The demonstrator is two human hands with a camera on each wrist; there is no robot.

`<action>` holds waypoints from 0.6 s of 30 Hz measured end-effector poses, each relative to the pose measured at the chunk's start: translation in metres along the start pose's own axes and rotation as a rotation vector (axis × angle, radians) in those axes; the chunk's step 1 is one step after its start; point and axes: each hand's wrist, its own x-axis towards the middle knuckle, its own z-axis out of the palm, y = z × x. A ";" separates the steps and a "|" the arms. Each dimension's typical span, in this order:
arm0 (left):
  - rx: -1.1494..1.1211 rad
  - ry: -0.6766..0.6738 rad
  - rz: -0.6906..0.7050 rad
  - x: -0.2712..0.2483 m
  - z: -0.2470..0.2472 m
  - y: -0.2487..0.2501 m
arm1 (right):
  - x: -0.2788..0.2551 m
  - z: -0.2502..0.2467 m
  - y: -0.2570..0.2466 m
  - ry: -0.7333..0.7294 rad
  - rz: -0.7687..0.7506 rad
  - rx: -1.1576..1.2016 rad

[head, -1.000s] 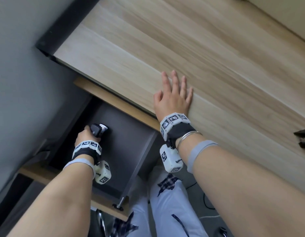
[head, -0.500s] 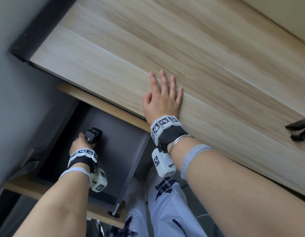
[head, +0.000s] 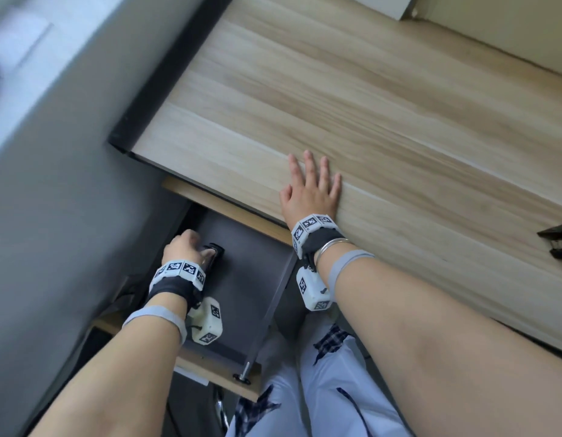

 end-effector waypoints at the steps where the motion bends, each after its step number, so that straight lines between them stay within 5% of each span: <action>1: -0.015 0.025 0.024 -0.005 -0.010 0.008 | 0.000 -0.003 0.001 -0.034 -0.010 -0.004; 10: -0.104 0.181 0.265 -0.056 -0.084 0.115 | 0.010 -0.068 0.030 -0.231 -0.013 0.107; 18: -0.055 0.117 0.485 -0.088 -0.078 0.228 | 0.009 -0.136 0.134 -0.267 0.161 0.019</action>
